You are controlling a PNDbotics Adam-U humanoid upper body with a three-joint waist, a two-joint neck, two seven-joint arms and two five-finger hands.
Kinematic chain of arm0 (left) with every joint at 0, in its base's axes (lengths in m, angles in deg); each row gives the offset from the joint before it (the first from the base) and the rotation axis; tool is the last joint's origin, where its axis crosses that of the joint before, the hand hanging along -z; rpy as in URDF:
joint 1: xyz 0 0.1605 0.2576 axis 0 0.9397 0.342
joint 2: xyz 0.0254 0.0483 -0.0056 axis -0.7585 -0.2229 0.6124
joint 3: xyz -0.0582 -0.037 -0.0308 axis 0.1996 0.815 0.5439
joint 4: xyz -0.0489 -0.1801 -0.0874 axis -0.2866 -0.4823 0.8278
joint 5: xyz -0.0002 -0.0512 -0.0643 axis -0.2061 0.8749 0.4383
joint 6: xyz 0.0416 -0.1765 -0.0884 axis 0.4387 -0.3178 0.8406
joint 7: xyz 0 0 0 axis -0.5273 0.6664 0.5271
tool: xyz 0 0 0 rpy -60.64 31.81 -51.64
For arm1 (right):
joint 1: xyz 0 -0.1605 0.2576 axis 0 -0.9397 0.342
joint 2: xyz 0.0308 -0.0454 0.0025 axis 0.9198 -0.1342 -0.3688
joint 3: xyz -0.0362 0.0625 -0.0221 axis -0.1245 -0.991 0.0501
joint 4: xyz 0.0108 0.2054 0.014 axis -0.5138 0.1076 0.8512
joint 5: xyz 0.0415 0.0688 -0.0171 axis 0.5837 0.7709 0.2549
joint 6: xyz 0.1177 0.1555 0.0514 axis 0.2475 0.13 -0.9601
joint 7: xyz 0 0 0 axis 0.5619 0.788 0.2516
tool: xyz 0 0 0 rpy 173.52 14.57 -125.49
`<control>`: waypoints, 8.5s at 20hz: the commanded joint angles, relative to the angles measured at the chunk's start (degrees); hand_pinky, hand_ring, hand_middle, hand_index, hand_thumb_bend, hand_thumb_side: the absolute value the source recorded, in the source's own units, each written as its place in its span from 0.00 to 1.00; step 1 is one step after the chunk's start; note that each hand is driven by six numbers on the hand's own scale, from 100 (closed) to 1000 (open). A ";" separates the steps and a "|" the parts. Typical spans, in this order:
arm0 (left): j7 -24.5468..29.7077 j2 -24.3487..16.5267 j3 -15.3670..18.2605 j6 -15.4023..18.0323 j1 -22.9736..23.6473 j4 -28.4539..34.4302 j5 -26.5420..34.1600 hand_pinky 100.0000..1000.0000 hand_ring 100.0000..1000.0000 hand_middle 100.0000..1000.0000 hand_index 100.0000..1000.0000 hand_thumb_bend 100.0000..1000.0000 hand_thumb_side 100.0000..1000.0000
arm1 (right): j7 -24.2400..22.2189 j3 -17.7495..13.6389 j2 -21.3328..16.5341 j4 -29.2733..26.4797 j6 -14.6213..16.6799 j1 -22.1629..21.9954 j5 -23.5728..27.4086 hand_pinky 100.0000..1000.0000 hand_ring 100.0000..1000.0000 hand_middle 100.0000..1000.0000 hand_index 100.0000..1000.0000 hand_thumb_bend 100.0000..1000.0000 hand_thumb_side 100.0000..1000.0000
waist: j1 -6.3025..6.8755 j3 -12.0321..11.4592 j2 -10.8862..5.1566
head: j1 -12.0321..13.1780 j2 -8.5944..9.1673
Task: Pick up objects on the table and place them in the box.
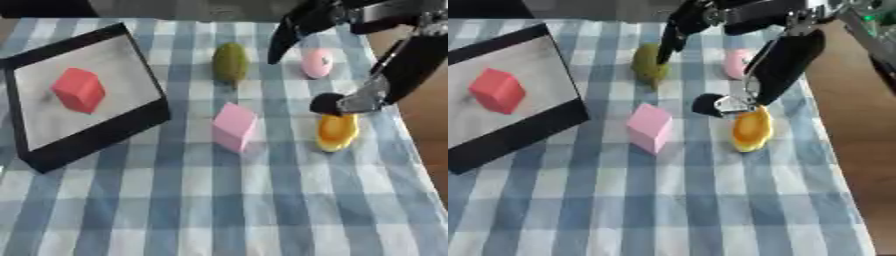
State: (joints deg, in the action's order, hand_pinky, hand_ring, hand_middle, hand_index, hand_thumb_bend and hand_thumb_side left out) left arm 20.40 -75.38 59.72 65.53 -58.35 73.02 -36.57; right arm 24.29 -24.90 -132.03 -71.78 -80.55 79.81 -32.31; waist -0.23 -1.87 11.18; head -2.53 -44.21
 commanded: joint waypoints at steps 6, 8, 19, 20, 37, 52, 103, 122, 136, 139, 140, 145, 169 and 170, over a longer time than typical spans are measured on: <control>-1.23 -2.81 1.41 0.23 -0.24 0.10 -0.04 0.79 0.87 0.79 0.85 0.00 0.86 | 0.02 5.05 7.14 7.34 4.98 4.80 -8.42 0.88 0.81 0.80 0.87 0.24 0.43 | -0.43 0.18 -1.42 | -0.66 0.10; -1.50 -3.15 1.64 0.25 -0.01 -0.04 0.09 0.79 0.87 0.79 0.85 0.00 0.86 | 0.02 5.56 9.13 9.58 6.59 5.17 -10.95 0.88 0.81 0.81 0.87 0.26 0.42 | -0.32 0.32 -1.45 | -0.67 0.10; -1.61 -3.84 1.74 0.07 0.65 -0.76 0.29 0.79 0.87 0.79 0.85 0.00 0.86 | 0.02 7.73 14.47 17.87 13.41 5.59 -18.63 0.89 0.83 0.82 0.88 0.32 0.39 | -0.03 0.71 -1.32 | -1.37 0.10; -1.63 -3.86 1.78 0.08 0.65 -0.79 0.31 0.79 0.87 0.79 0.85 0.00 0.86 | 0.02 8.10 14.90 18.53 14.02 5.54 -19.44 0.89 0.83 0.82 0.88 0.33 0.40 | 0.01 0.71 -1.30 | -1.42 0.10; -1.42 -3.81 1.76 0.04 1.33 -1.08 0.45 0.80 0.87 0.79 0.85 0.00 0.86 | 0.02 7.81 18.22 21.27 17.54 3.20 -24.28 0.89 0.83 0.83 0.88 0.30 0.36 | 0.33 1.29 -1.05 | -0.52 0.10; -1.45 -3.85 1.99 0.09 1.87 -1.19 0.52 0.80 0.87 0.79 0.85 0.00 0.86 | 0.02 8.28 18.80 22.43 20.20 1.78 -30.25 0.89 0.84 0.83 0.88 0.31 0.33 | 0.37 1.76 -0.81 | 0.18 0.10; -0.55 -2.56 1.92 0.26 0.67 -0.84 0.90 0.80 0.88 0.79 0.85 0.00 0.86 | 0.02 8.56 20.71 28.55 24.28 -0.39 -33.97 0.88 0.84 0.82 0.88 0.36 0.15 | 0.56 0.13 1.42 | -1.45 0.10; -0.30 -2.26 2.19 0.27 0.78 -0.72 0.85 0.81 0.88 0.79 0.85 0.00 0.86 | 0.02 6.94 20.54 27.75 24.00 -1.88 -32.58 0.84 0.72 0.53 0.63 0.15 0.00 | 0.59 -0.34 1.59 | -2.05 0.10; -0.94 -2.78 2.71 0.47 0.78 -0.28 0.84 0.81 0.88 0.79 0.85 0.00 0.85 | 2.95 -1.59 17.37 11.45 12.55 2.39 -25.94 0.81 0.65 0.43 0.52 0.00 0.00 | 0.65 -0.66 1.11 | -2.97 0.10; -1.38 -2.92 2.78 0.46 0.49 0.06 0.92 0.81 0.88 0.79 0.85 0.00 0.85 | 3.89 -2.82 17.73 10.14 10.96 4.65 -25.67 0.81 0.64 0.43 0.52 0.05 0.00 | 0.75 -1.26 1.04 | -3.84 0.10; -1.52 -2.98 2.77 0.43 0.46 0.11 0.99 0.81 0.88 0.79 0.85 0.00 0.85 | 4.38 -3.12 17.89 9.90 10.44 5.30 -25.58 0.81 0.64 0.43 0.52 0.06 0.00 | 0.76 -1.39 1.02 | -4.02 0.10; -2.70 -4.34 3.30 0.86 -0.55 1.39 1.85 0.81 0.88 0.79 0.85 0.00 0.83 | 4.81 -2.76 18.99 11.32 9.55 8.39 -27.93 0.80 0.64 0.44 0.52 0.08 0.00 | 0.80 -2.27 0.69 | -5.09 0.10; -10.64 -11.34 9.20 3.46 -6.88 6.37 4.98 0.81 0.87 0.79 0.85 0.00 0.77 | 17.68 -3.40 28.21 33.37 12.18 14.79 -44.49 0.79 0.62 0.44 0.53 0.12 0.00 | -0.03 -14.66 0.60 | -18.56 0.10; -10.50 -11.25 9.19 3.42 -7.12 6.47 4.70 0.81 0.87 0.79 0.85 0.00 0.77 | 18.60 -3.43 28.66 34.09 12.14 14.71 -45.10 0.79 0.61 0.44 0.53 0.12 0.00 | -0.06 -15.13 0.70 | -19.07 0.10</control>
State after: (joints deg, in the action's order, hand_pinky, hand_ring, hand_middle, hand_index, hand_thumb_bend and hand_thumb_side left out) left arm 9.95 -84.42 68.20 68.85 -64.55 78.37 -31.50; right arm 41.73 -27.64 -103.63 -38.15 -68.40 93.21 -76.52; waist -0.15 -17.07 12.78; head -20.84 -44.22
